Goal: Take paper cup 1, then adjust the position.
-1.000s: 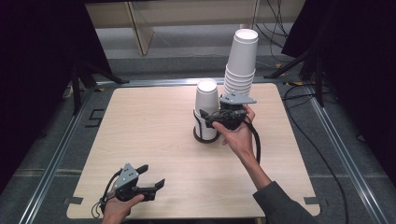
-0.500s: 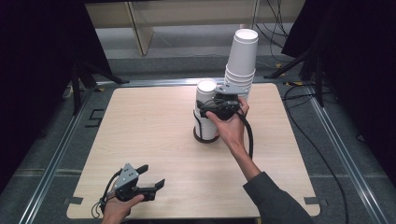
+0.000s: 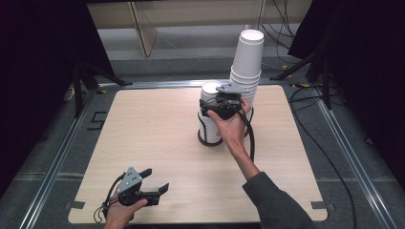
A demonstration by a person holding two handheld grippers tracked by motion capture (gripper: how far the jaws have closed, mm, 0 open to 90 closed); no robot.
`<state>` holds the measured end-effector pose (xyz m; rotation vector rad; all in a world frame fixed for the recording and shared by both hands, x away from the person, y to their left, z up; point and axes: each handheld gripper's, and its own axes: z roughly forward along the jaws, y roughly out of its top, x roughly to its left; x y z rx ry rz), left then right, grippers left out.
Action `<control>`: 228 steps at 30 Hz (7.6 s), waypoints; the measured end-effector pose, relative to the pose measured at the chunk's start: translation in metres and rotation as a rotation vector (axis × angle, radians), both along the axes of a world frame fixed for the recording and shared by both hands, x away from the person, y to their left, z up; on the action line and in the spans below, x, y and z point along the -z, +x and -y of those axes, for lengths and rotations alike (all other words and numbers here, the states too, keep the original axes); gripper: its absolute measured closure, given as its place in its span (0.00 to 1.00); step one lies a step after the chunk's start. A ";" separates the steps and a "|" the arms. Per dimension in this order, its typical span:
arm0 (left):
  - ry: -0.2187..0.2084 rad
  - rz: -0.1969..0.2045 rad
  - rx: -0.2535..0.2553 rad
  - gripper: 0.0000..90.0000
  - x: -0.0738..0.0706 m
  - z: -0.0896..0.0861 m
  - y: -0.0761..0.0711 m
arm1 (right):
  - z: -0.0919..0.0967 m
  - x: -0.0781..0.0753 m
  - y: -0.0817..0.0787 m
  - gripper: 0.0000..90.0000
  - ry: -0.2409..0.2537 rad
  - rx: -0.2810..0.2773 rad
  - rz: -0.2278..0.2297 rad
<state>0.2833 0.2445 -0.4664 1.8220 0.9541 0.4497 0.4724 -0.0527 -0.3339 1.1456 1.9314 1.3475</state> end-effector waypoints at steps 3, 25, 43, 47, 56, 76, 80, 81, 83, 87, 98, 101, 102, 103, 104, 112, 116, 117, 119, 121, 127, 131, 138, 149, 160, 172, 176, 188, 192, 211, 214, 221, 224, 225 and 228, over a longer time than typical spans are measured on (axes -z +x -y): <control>0.003 -0.001 0.002 0.16 0.000 0.000 0.000 | -0.002 0.000 0.002 0.17 -0.004 0.010 0.005; 0.003 0.001 0.006 0.16 0.000 0.000 0.000 | -0.006 0.001 0.009 0.21 0.021 0.043 -0.027; -0.006 0.005 0.010 0.16 0.000 0.001 0.000 | -0.004 -0.039 -0.005 0.22 0.063 0.060 0.051; -0.002 0.005 0.013 0.16 0.000 0.000 0.001 | -0.003 -0.056 -0.011 0.22 0.095 0.046 0.088; 0.006 0.002 0.010 0.16 0.000 0.000 0.000 | 0.002 -0.083 -0.028 0.22 0.119 0.003 0.153; -0.017 0.001 0.006 0.16 0.001 0.001 0.001 | 0.006 -0.056 -0.077 0.22 0.123 -0.204 0.129; -0.008 0.001 0.012 0.16 0.001 0.000 0.001 | 0.005 -0.039 -0.083 0.22 0.123 -0.233 0.109; -0.011 0.002 0.010 0.16 0.001 0.000 0.001 | 0.005 -0.036 -0.084 0.22 0.113 -0.236 0.107; -0.011 0.004 0.011 0.16 0.001 0.000 0.001 | 0.005 -0.030 -0.086 0.22 0.118 -0.243 0.095; 0.006 0.003 0.002 0.16 -0.001 -0.001 0.001 | 0.006 -0.019 -0.088 0.22 0.121 -0.262 0.070; 0.017 0.031 0.015 0.16 -0.001 0.002 -0.001 | 0.005 0.019 -0.089 0.21 0.091 -0.302 0.026; 0.023 0.037 0.023 0.16 -0.001 0.001 -0.001 | 0.007 0.035 -0.091 0.21 0.083 -0.317 -0.011; 0.022 0.036 0.023 0.16 -0.001 0.001 -0.001 | 0.007 0.035 -0.091 0.21 0.083 -0.317 -0.011; 0.021 0.036 0.022 0.16 -0.001 0.001 -0.001 | 0.007 0.038 -0.092 0.21 0.087 -0.319 -0.029; 0.021 0.035 0.021 0.16 -0.001 0.001 -0.001 | 0.007 0.042 -0.091 0.21 0.090 -0.328 -0.029; 0.007 0.036 0.022 0.16 0.000 0.003 -0.002 | 0.009 0.054 -0.095 0.21 0.085 -0.338 -0.048; 0.009 0.033 0.020 0.16 -0.001 0.002 -0.002 | 0.007 0.060 -0.097 0.21 0.080 -0.354 -0.066; 0.009 0.034 0.019 0.16 -0.001 0.002 -0.002 | 0.007 0.062 -0.097 0.21 0.072 -0.362 -0.058; 0.014 0.033 0.018 0.16 -0.001 0.001 -0.003 | 0.005 0.065 -0.098 0.21 0.080 -0.369 -0.077; 0.014 0.030 0.012 0.16 -0.001 0.001 -0.003 | 0.004 0.067 -0.100 0.21 0.082 -0.361 -0.099; 0.005 0.038 0.014 0.16 -0.001 0.001 -0.003 | 0.003 0.069 -0.101 0.21 0.072 -0.383 -0.076; 0.016 0.038 0.009 0.16 -0.003 0.000 -0.005 | 0.001 0.070 -0.103 0.21 0.076 -0.388 -0.077; -0.074 0.052 0.032 0.16 -0.002 0.007 0.000 | -0.006 0.072 -0.104 0.21 0.081 -0.404 -0.087; -0.155 0.112 0.064 0.16 -0.002 0.018 0.009 | -0.020 0.075 -0.104 0.21 0.084 -0.442 -0.057; -0.120 0.144 0.117 0.16 0.000 0.030 0.014 | -0.034 0.077 -0.106 0.21 0.067 -0.471 -0.068; -0.106 0.152 0.146 0.16 0.004 0.039 0.018 | -0.046 0.080 -0.113 0.22 0.074 -0.512 -0.105; -0.109 0.153 0.150 0.13 0.006 0.039 0.020 | -0.049 0.082 -0.115 0.22 0.067 -0.533 -0.093; -0.111 0.161 0.167 0.05 0.005 0.041 0.021 | -0.056 0.082 -0.120 0.22 0.119 -0.586 -0.096; -0.131 0.165 0.170 0.02 0.005 0.041 0.022 | -0.057 0.081 -0.122 0.22 0.135 -0.599 -0.104; -0.126 0.163 0.197 0.07 0.004 0.040 0.021 | -0.061 0.081 -0.127 0.21 0.143 -0.626 -0.107; -0.094 0.159 0.187 0.09 0.002 0.039 0.020 | -0.059 0.081 -0.126 0.20 0.127 -0.617 -0.115; -0.033 0.163 0.182 0.10 0.001 0.038 0.022 | -0.050 0.067 -0.124 0.18 0.124 -0.617 -0.083; 0.020 0.173 0.191 0.11 0.000 0.038 0.022 | -0.043 0.058 -0.124 0.18 0.097 -0.637 -0.097; 0.033 0.174 0.191 0.11 -0.001 0.038 0.021 | -0.042 0.056 -0.124 0.18 0.098 -0.644 -0.089; 0.070 0.189 0.208 0.11 -0.003 0.038 0.021 | -0.035 0.051 -0.123 0.18 0.063 -0.660 -0.113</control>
